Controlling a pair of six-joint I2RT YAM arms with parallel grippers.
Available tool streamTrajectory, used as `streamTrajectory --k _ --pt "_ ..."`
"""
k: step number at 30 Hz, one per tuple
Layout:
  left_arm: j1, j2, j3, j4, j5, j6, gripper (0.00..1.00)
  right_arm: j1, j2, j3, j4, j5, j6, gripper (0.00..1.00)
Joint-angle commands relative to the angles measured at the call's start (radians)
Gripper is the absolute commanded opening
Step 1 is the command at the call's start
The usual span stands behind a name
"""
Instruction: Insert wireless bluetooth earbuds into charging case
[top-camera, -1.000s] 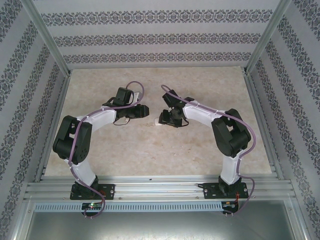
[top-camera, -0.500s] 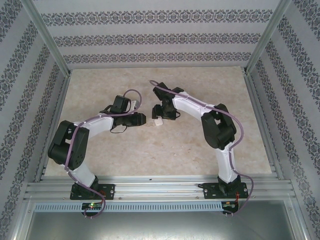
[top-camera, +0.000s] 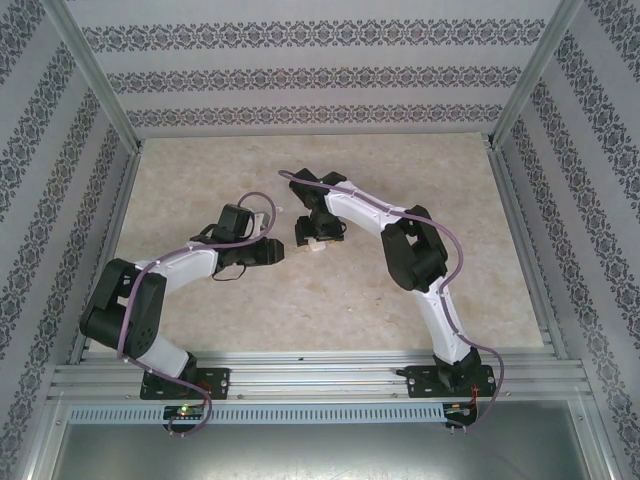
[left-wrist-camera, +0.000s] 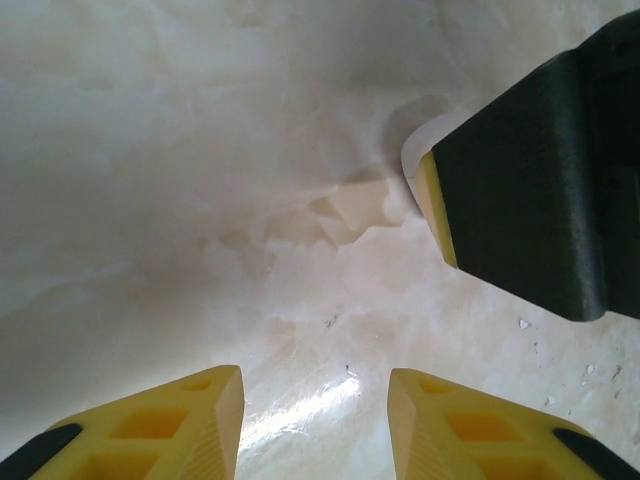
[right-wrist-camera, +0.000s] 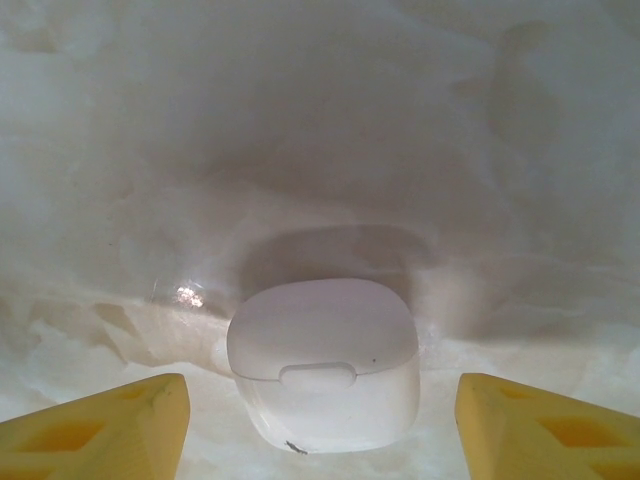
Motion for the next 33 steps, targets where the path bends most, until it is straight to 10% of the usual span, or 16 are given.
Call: streamTrajectory --k 1,15,33 --pt "0.003 -0.035 -0.023 0.018 -0.017 0.017 0.42 0.014 0.04 0.031 -0.056 0.029 -0.021 0.69" --pt "0.015 -0.171 -0.117 0.128 0.029 0.084 0.42 0.012 0.038 0.037 -0.039 0.007 -0.01 0.4" --pt "-0.143 -0.37 -0.228 0.765 0.067 0.138 0.5 0.04 -0.689 -0.463 0.466 -0.065 0.321 0.36"
